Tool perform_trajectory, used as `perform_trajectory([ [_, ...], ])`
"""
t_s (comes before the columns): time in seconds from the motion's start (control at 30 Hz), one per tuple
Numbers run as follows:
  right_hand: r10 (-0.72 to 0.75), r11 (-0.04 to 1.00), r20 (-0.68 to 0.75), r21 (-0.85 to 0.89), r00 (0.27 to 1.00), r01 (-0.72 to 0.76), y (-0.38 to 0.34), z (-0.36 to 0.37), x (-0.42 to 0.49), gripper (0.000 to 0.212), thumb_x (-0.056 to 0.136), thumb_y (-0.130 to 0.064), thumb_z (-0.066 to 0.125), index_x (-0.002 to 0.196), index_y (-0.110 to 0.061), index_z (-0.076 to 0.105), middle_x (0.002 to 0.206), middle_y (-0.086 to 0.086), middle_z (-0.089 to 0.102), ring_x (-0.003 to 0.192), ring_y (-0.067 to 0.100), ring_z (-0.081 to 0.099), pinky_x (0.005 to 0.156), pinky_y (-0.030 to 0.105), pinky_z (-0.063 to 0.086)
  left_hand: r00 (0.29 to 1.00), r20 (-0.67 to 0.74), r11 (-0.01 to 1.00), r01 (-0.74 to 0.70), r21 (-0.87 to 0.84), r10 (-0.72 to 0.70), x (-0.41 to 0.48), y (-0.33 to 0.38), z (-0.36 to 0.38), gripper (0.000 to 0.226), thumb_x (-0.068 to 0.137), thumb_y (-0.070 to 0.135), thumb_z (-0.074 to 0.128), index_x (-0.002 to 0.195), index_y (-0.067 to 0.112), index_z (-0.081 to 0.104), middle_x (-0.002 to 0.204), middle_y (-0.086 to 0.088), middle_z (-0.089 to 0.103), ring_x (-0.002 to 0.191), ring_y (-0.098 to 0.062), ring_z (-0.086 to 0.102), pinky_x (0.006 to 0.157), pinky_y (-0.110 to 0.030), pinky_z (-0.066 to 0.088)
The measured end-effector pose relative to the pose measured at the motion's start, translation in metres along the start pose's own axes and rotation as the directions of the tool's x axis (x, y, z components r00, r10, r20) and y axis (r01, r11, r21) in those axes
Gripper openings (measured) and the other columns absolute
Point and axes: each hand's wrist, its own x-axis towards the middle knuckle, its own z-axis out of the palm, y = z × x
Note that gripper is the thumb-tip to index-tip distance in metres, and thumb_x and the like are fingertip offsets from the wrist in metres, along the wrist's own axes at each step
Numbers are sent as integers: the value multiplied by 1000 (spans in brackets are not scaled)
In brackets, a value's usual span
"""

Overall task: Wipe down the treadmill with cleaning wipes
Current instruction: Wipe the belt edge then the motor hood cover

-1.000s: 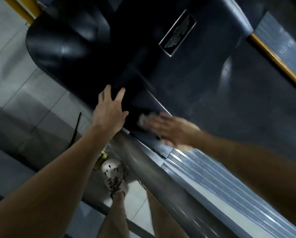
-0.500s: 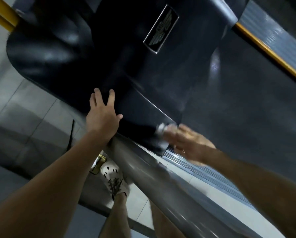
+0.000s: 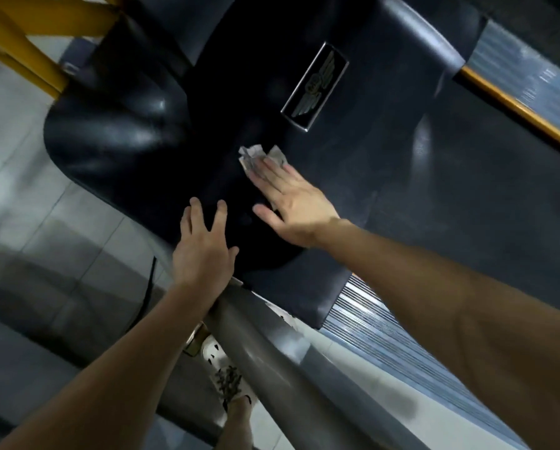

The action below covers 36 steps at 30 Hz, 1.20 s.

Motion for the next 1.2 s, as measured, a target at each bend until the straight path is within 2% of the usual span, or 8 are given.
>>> perform_trajectory([
  [0.2,201,975,67,79,977,-206,8,27,-161,81,108,-38,50,171,-22,2,179,-4,-4,165,16,-1,131,52,22,999,24,1000,21,-7,-21,-3,5,-8,97,100,42,73,171,30,8,177,-17,-1,164,-36,9,113,-46,50],
  [0.47,72,985,-57,161,996,-62,-35,8,47,66,114,-46,28,171,-25,3,179,-4,-3,164,13,-11,134,45,7,1000,-1,1000,-15,10,15,-2,-6,-2,92,98,36,74,171,27,19,176,-21,11,160,-40,20,121,-51,40],
  [0.63,214,961,-57,191,975,-200,-18,32,-101,70,112,-26,45,171,-21,6,179,-5,-3,165,15,-3,133,51,15,984,-63,980,-155,127,164,8,-8,-22,105,86,45,85,169,24,25,170,-19,25,157,-39,27,122,-60,36],
  [0.8,494,859,-76,195,866,-473,70,38,-92,61,114,-43,25,171,-28,11,179,-6,-5,165,15,-7,132,56,11,915,60,860,-396,320,399,76,22,-48,149,63,72,90,173,22,2,177,-24,-2,165,-43,-1,132,-65,7],
  [0.9,665,742,-146,247,733,-624,104,21,-31,69,109,-53,14,171,-23,11,179,0,-4,164,15,-9,132,53,5,876,330,819,-459,345,352,114,40,-51,149,75,74,82,167,26,-25,167,-24,-40,157,-39,-38,126,-68,-15],
  [0.93,664,742,-150,256,732,-620,94,24,-33,69,110,-52,17,171,-20,13,179,3,-2,165,19,-8,132,54,6,849,425,811,-472,346,313,121,43,-50,146,81,73,78,163,28,-34,159,-23,-53,149,-38,-49,122,-68,-21],
  [1.07,353,921,5,176,936,-348,-2,45,-129,69,112,-34,40,171,-16,10,179,3,-5,165,25,-10,133,53,10,796,576,822,-449,351,189,126,50,-57,139,91,69,71,153,30,-48,138,-20,-71,134,-38,-64,117,-70,-27],
  [1.2,423,903,-15,94,906,-420,78,37,-129,67,111,-47,30,171,-26,11,179,-5,0,165,19,-1,131,58,15,783,604,816,-443,372,150,125,52,-59,140,91,71,69,152,30,-50,136,-20,-72,133,-40,-65,118,-73,-25],
])
